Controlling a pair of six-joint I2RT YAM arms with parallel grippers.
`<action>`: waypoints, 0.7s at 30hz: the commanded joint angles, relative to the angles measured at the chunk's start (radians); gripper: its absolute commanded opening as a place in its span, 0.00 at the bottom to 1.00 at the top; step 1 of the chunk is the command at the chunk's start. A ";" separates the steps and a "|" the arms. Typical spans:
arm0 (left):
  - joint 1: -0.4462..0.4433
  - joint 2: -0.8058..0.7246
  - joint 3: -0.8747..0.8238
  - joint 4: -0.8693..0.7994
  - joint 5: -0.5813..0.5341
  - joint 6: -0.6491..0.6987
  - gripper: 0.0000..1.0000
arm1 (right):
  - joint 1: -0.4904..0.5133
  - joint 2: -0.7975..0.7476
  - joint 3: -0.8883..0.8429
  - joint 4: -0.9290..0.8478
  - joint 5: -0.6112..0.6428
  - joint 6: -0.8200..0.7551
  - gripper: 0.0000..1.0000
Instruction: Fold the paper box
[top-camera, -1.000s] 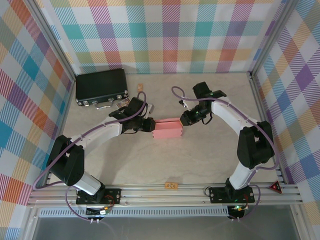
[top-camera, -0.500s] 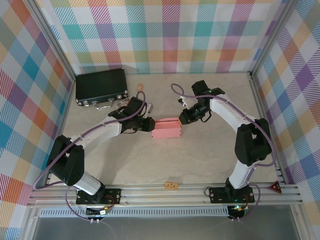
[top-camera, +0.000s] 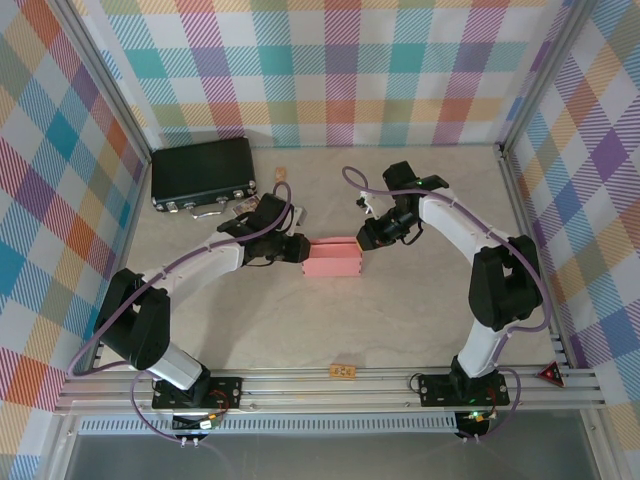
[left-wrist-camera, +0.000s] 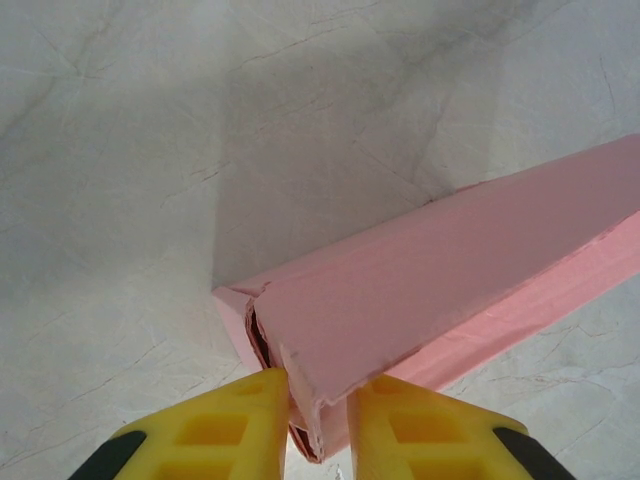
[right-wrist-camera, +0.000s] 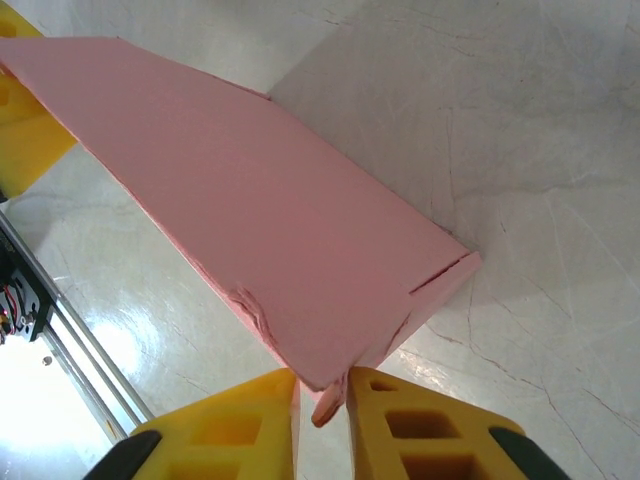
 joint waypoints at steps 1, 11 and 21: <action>0.003 0.004 0.023 0.001 0.016 -0.004 0.25 | 0.013 0.007 0.022 0.006 -0.005 0.010 0.26; 0.003 -0.010 0.021 -0.010 -0.008 0.001 0.28 | 0.012 -0.010 0.000 0.017 0.040 0.016 0.31; 0.003 -0.015 0.018 -0.009 -0.012 -0.001 0.29 | 0.012 -0.027 -0.028 0.018 0.069 0.022 0.31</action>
